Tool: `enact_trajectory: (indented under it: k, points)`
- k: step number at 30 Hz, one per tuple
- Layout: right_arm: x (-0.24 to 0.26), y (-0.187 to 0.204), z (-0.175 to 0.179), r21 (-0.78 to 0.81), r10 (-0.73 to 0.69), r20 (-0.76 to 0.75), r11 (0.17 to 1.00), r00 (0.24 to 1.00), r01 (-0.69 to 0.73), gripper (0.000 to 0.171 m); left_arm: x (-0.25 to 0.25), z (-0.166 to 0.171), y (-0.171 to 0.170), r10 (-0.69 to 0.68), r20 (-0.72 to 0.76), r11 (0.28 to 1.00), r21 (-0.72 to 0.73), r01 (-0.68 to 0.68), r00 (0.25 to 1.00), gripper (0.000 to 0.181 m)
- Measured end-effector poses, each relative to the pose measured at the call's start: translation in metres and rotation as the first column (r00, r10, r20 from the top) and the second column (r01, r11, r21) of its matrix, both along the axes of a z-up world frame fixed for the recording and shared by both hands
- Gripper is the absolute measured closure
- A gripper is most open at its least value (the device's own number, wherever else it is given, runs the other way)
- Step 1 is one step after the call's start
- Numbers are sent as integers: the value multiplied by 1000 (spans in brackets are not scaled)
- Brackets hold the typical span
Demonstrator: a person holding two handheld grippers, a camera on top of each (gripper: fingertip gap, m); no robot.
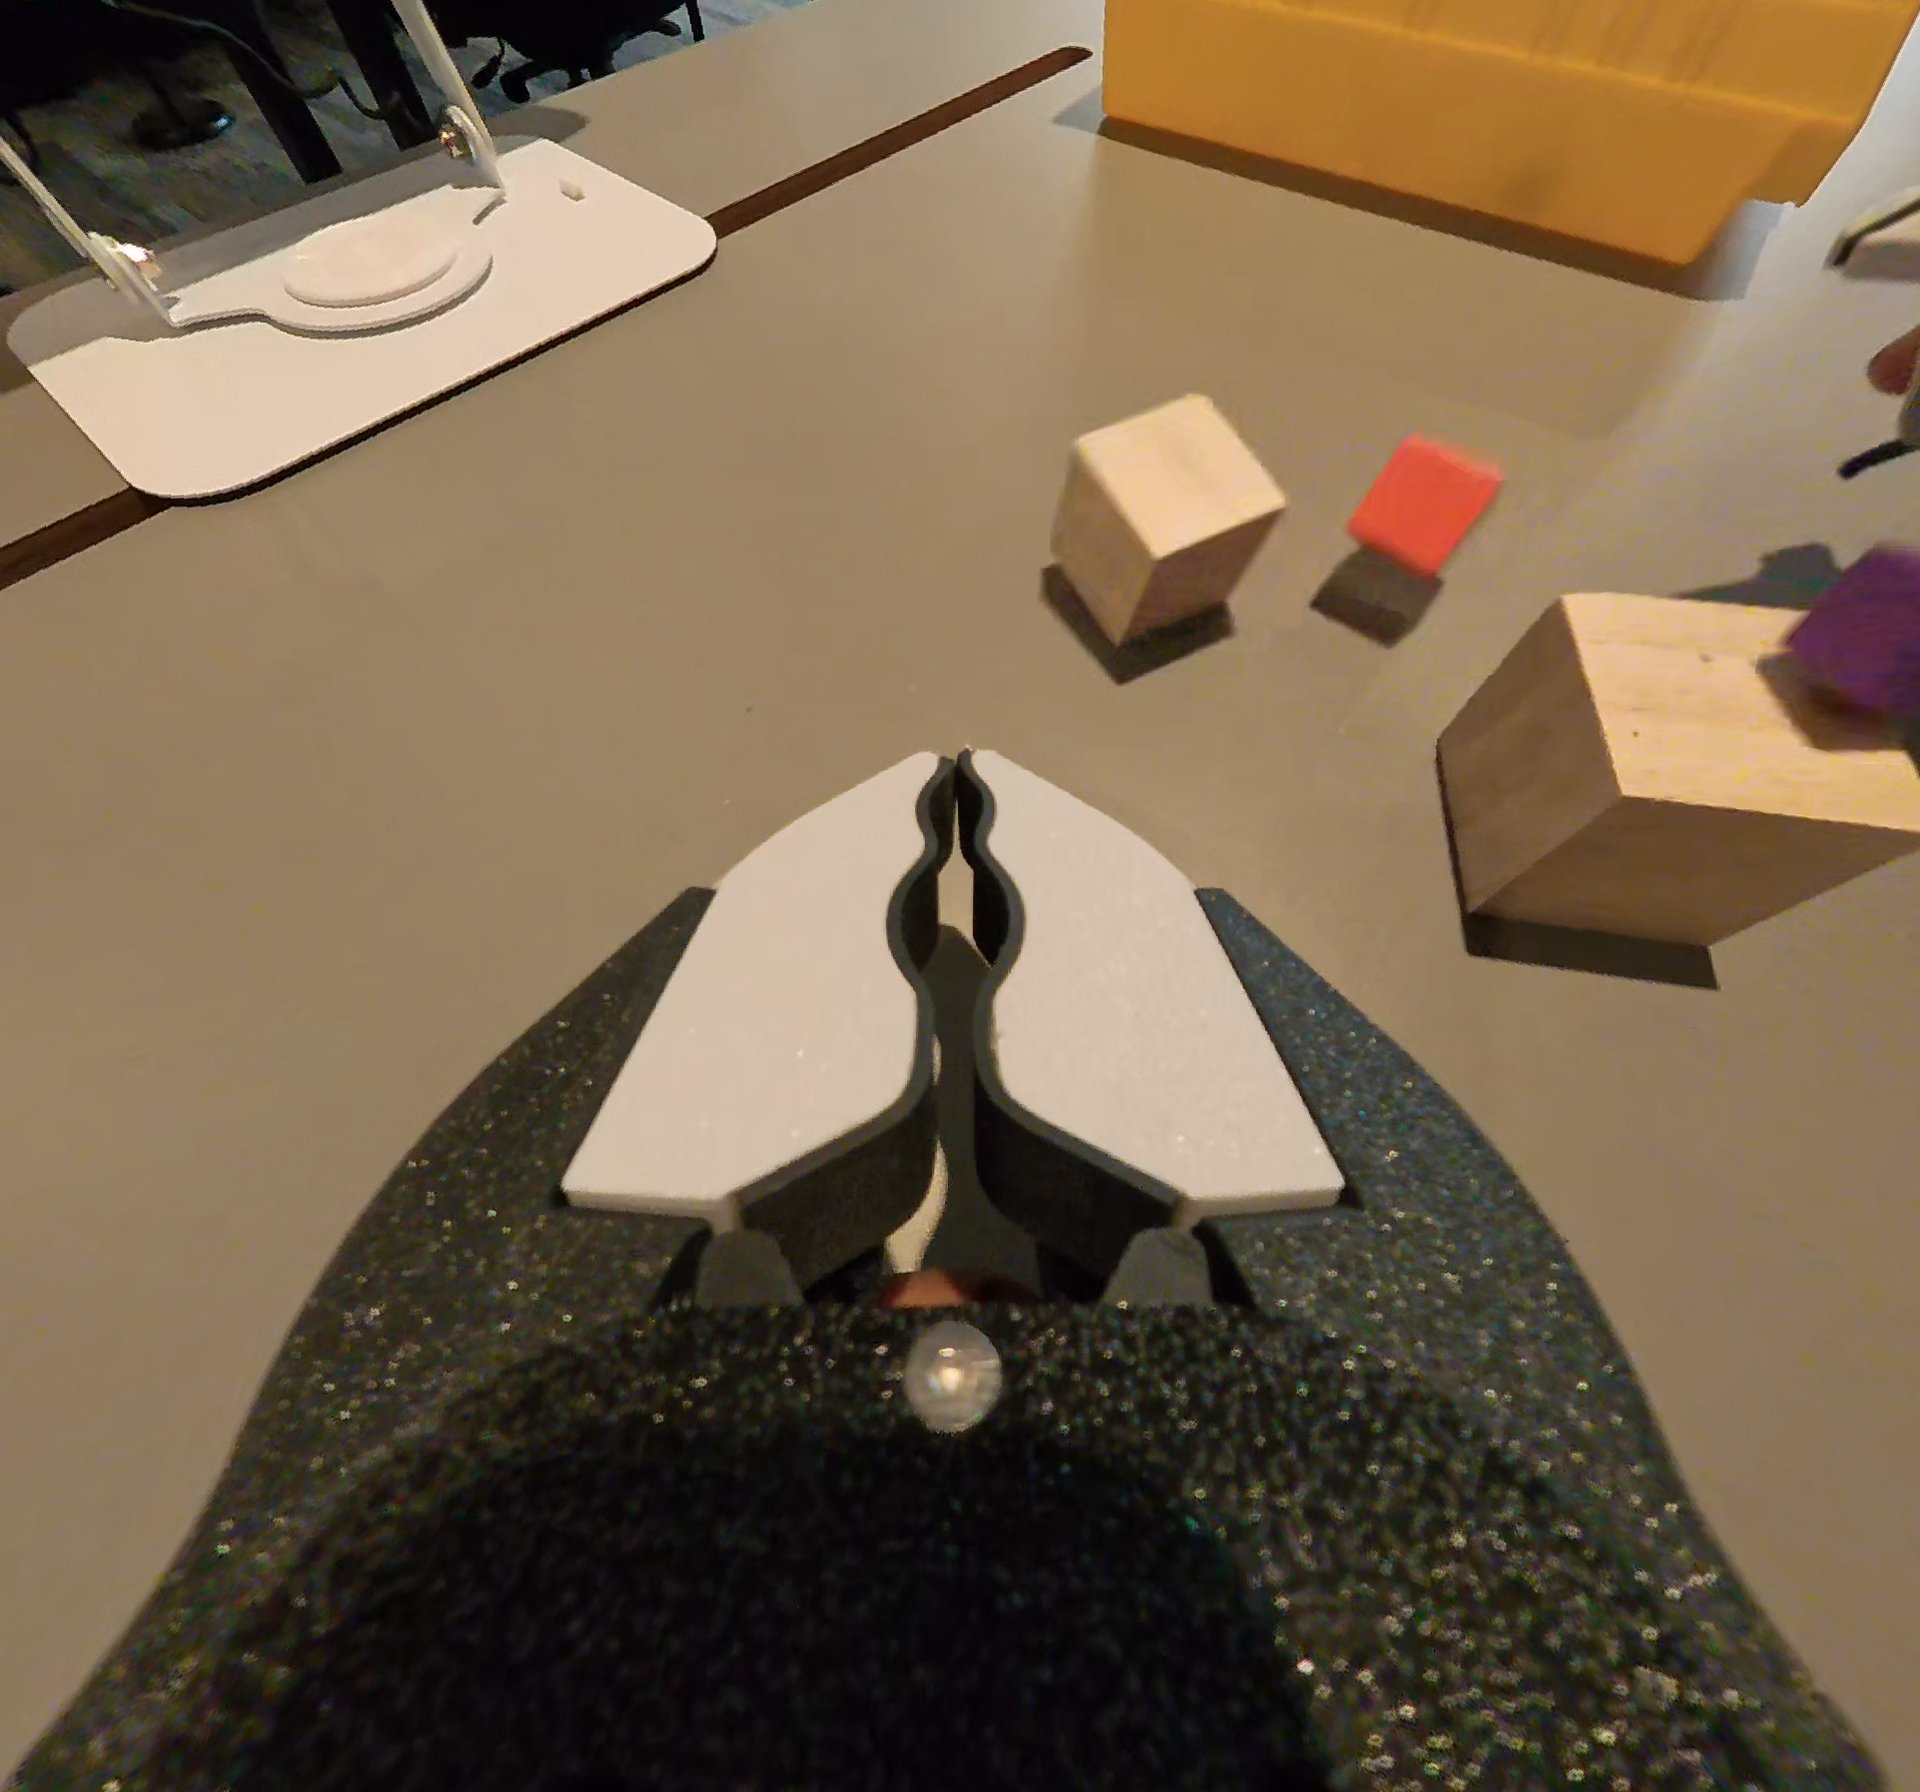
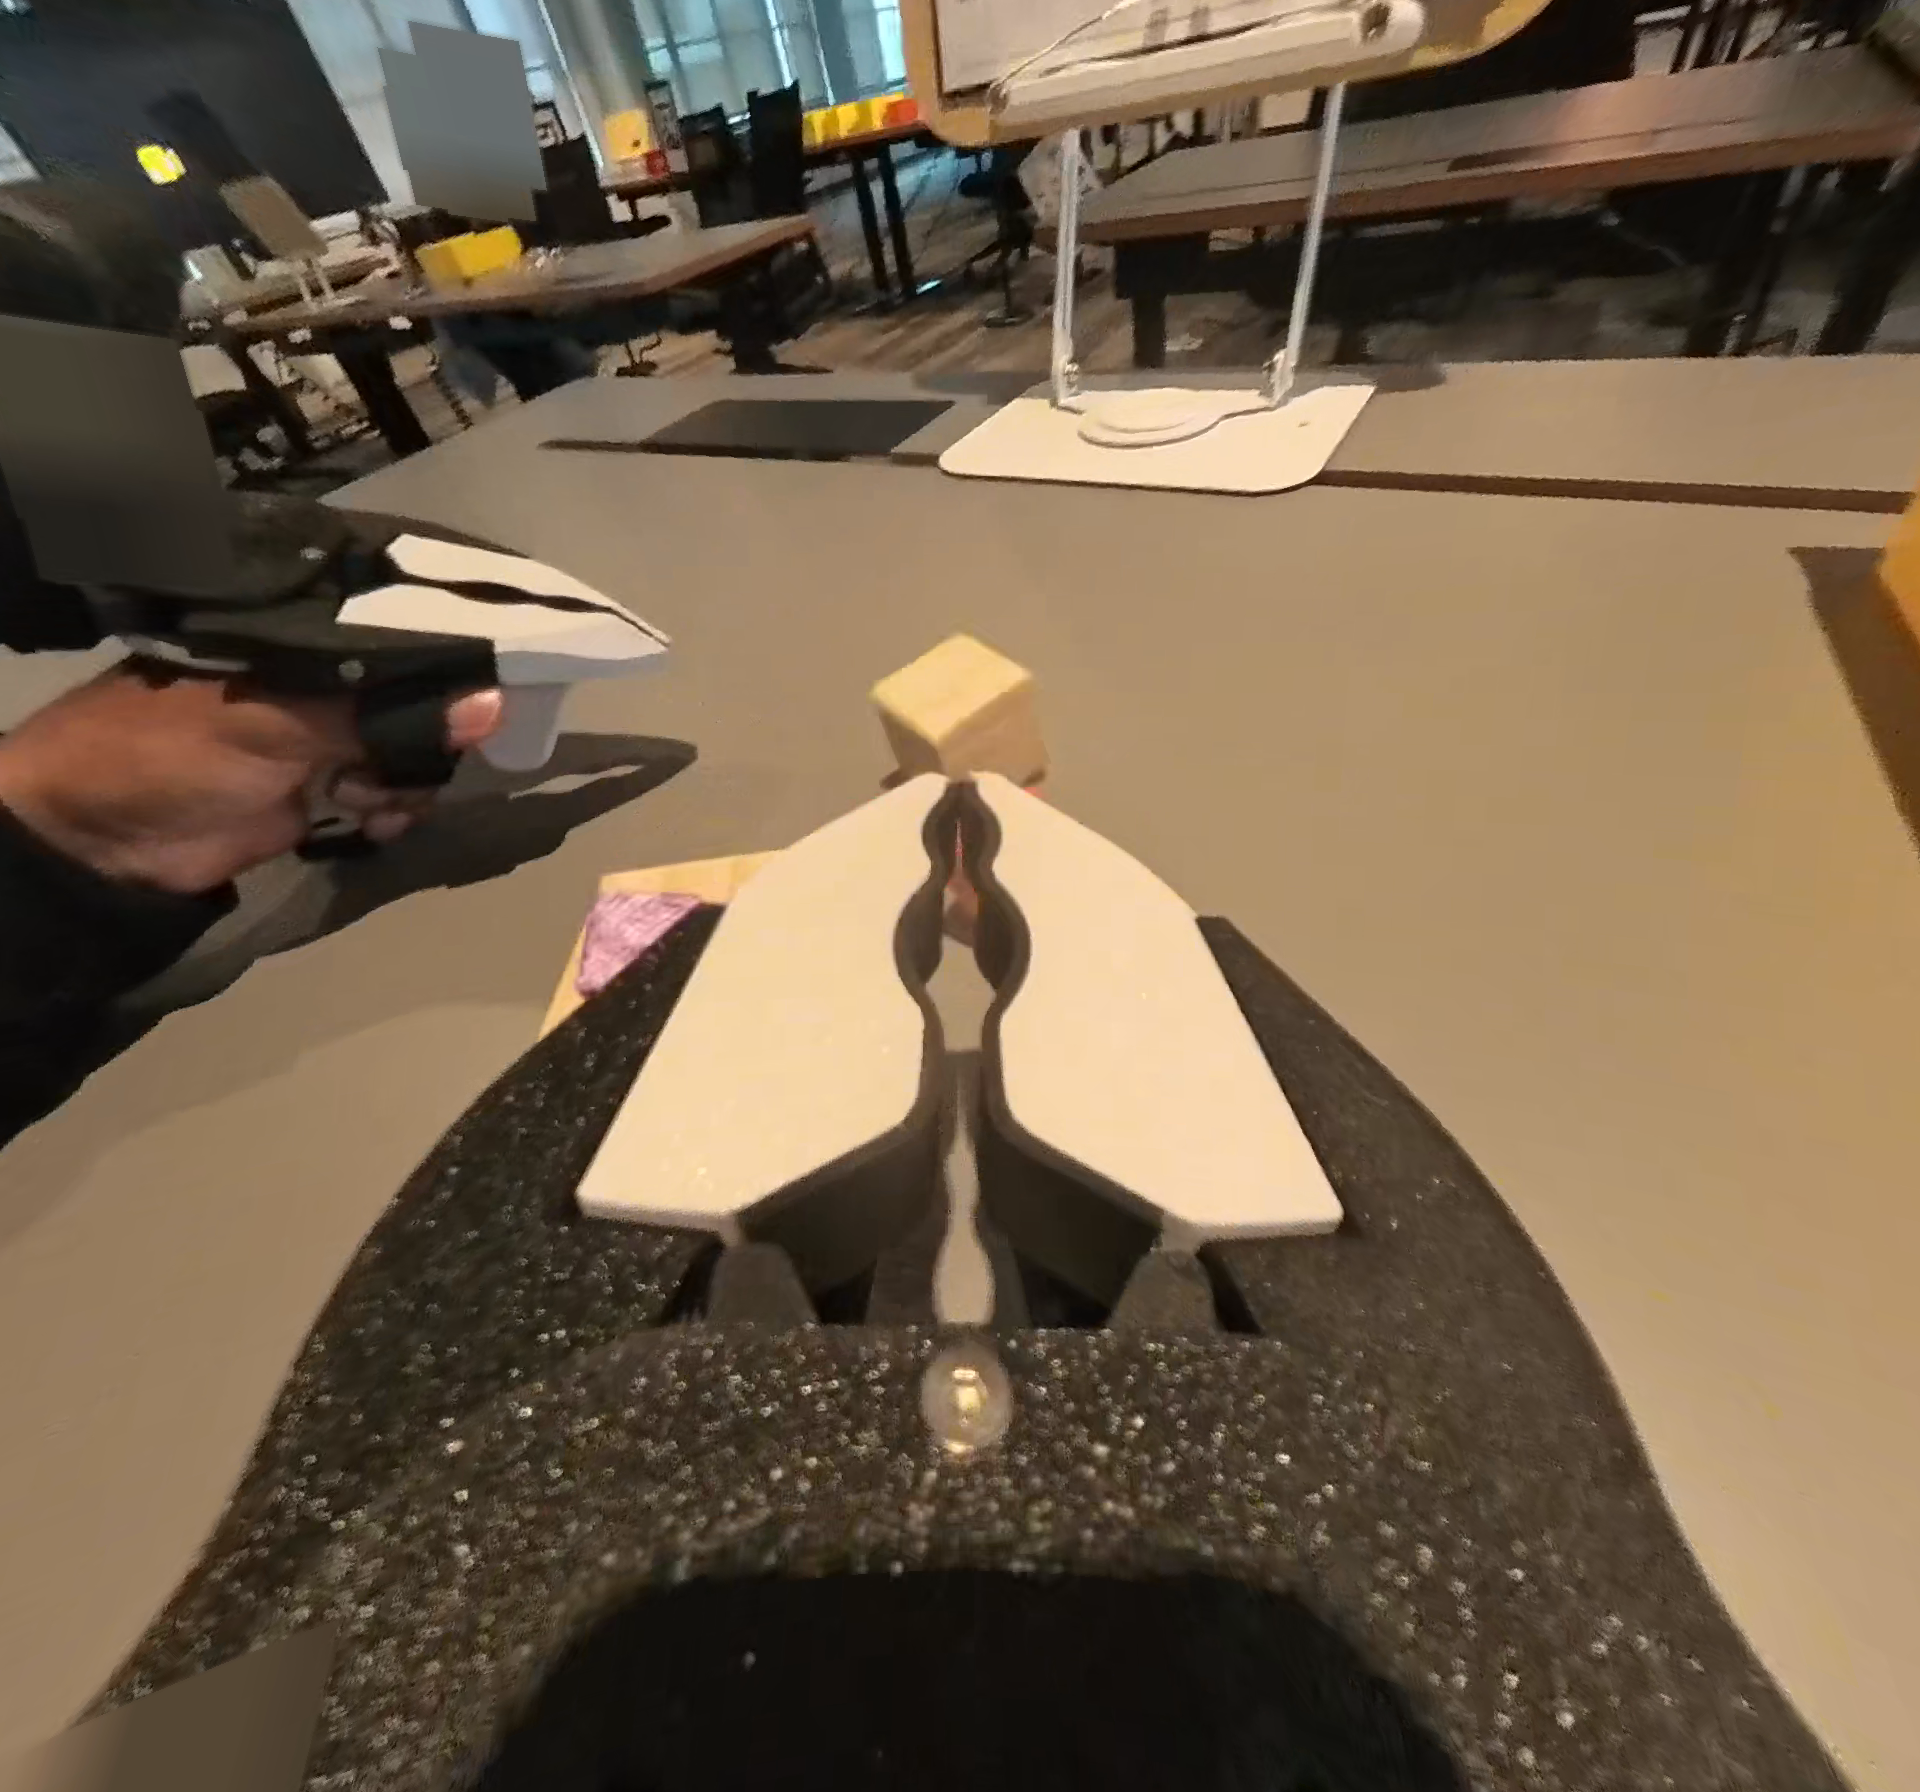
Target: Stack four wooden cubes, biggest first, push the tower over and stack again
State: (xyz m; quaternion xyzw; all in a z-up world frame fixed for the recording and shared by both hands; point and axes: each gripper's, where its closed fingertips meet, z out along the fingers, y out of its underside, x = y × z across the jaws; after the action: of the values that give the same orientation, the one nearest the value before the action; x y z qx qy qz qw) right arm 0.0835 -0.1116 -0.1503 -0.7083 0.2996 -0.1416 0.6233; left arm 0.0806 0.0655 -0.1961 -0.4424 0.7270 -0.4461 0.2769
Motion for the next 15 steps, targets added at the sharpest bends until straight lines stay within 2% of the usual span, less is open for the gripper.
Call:
enact_trajectory:
  k: [15]
  points:
    - [-10, 6, 3, 6, 68, 28, 998, 997, -68, 171, -1, -6, -5, -19, -15, 998, 56, 20, 1000, 179]
